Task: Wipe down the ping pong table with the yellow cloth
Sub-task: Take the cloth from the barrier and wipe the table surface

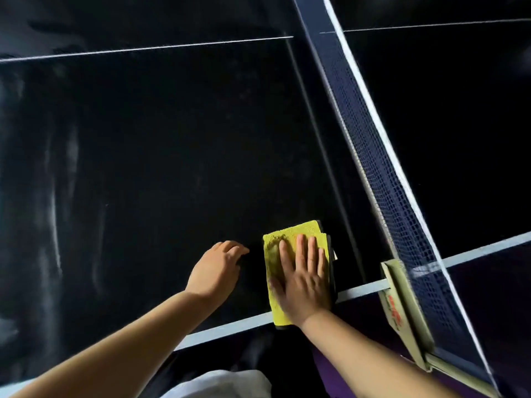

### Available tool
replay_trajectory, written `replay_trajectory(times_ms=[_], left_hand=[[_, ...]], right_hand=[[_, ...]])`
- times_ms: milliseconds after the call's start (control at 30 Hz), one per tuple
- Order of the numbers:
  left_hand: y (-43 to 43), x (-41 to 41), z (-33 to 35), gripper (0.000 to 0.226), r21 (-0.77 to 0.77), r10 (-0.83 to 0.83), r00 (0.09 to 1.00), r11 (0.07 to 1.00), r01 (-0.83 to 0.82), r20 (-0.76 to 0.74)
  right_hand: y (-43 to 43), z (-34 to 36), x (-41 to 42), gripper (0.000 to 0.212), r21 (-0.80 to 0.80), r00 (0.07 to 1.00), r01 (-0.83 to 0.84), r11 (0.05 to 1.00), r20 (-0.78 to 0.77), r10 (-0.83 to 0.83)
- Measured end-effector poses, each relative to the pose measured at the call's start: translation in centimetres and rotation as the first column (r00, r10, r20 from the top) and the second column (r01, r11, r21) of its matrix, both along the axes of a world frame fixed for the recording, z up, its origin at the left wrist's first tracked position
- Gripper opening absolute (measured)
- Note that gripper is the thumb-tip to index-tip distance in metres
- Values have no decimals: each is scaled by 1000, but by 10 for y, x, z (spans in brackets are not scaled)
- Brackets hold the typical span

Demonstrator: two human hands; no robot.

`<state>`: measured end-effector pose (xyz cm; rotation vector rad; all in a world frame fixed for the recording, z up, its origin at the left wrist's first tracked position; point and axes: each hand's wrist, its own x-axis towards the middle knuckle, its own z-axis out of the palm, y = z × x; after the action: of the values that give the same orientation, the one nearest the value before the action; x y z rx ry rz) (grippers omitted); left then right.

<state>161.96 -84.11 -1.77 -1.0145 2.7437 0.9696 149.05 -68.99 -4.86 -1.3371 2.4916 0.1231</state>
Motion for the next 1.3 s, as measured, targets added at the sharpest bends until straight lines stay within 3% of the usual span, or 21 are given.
replay_trajectory(times_ms=[233,333,467,567,700,833,967,1300], left_hand=[[-24,134,8,66,-204,-146,987,966,157,71],[-35,186,8,66,-248,-129,982,956,159,135],[-47,239,12,62,-290,-75,958,944,157,276],[-51,258,15,63,-332,-159,937,905,265,312],[-49,245,10,73,-291,-185,920,911,293,346],[-49,224,5,63,-260,-272,890,889,378,365],[-50,180,9,70,-226,-274,899,905,361,342],[-32,38,12,64,-175,-346,907,903,391,241]], right_hand=[[-50,-2,135,79,-9,992,-97,995,79,98],[-71,-6,193,82,-36,969,-190,981,156,194],[-92,-7,242,89,14,940,-327,945,114,323],[-95,-7,246,81,46,914,-400,915,95,395],[-93,-3,240,76,1,936,-325,946,145,322],[-88,0,212,75,-13,928,-326,945,185,323],[-78,0,159,74,-26,962,-200,979,184,201],[-29,7,-27,70,73,995,100,992,-2,-100]])
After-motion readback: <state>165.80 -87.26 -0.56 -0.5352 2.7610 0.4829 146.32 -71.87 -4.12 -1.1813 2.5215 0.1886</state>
